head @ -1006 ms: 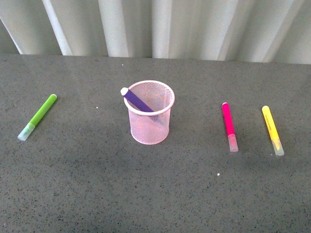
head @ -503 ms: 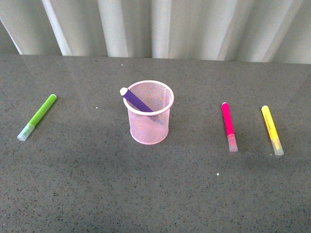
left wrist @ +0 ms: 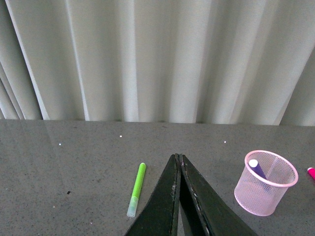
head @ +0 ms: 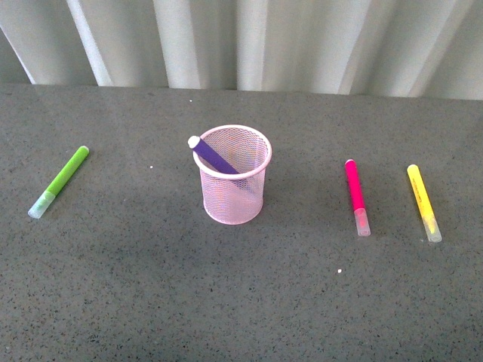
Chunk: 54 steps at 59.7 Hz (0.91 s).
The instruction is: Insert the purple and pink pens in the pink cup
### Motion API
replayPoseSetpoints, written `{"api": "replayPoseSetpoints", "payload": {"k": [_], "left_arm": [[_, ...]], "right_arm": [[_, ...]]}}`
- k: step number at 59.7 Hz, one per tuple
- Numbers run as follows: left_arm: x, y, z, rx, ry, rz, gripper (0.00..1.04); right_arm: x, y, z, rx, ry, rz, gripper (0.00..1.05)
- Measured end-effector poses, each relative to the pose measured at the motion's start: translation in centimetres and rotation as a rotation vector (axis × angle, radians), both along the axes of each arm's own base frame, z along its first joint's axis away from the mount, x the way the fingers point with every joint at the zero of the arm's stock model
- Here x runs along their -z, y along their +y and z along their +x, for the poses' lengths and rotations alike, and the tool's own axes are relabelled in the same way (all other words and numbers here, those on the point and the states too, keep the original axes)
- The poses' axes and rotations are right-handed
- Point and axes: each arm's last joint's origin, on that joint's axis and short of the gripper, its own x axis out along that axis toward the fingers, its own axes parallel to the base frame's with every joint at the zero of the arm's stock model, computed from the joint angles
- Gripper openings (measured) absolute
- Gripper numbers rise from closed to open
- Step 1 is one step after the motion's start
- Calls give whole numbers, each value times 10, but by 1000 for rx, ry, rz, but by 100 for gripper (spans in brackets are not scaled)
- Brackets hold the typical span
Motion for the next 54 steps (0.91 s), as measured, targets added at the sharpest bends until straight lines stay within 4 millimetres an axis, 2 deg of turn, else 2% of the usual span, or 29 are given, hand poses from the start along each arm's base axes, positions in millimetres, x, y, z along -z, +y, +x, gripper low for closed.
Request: {"api": "replayPoseSetpoints", "payload": {"k": [7,14,21,27,35,47,50,54], "left_arm": [[0,0,0,1,0,0,4],[0,0,0,0,0,0,5],[0,0,0,0,0,0,26],[0,0,0,1,0,0,43],[0,0,0,1,0,0,64],[0,0,0,0,0,0,96],[0,0,0,0,0,1,100],[0,0,0,0,0,0,97]], "right_arm": [[-16,-2,43,115,-17,27,98],[-15,-8,90,231,108,70,98],[3,-18,144,383,316,144,98],[23,-22,176,499,433,168,98],[48,-19,203,585,592,172,98],[75,0,224,592,779,160,98],[78,4,226,597,807,158,98],[82,10,229,596,849,160,98]]}}
